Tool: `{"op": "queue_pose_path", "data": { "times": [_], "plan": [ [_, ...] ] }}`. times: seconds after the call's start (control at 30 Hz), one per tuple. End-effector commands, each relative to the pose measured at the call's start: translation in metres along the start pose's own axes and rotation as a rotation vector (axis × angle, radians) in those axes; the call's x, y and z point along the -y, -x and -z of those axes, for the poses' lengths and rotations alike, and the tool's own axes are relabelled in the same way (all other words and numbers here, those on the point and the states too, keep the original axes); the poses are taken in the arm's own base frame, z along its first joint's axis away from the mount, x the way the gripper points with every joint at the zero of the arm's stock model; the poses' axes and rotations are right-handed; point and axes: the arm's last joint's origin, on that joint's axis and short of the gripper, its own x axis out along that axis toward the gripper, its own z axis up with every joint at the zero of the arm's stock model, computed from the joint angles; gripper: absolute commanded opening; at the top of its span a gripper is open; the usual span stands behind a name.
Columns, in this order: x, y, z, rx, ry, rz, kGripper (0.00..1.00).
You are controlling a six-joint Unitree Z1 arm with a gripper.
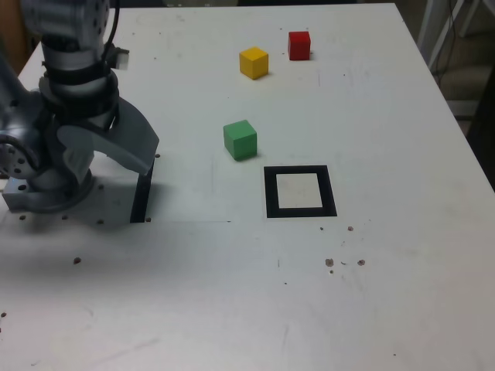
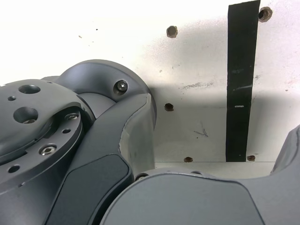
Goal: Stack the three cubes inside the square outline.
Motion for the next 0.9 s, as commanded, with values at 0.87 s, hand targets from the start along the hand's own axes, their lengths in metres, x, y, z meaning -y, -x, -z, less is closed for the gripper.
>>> {"op": "queue_pose_path", "data": {
  "times": [0.87],
  "plan": [
    [-0.007, 0.062, -0.03, -0.008, -0.038, -0.052, 1.0]
  ]
}}
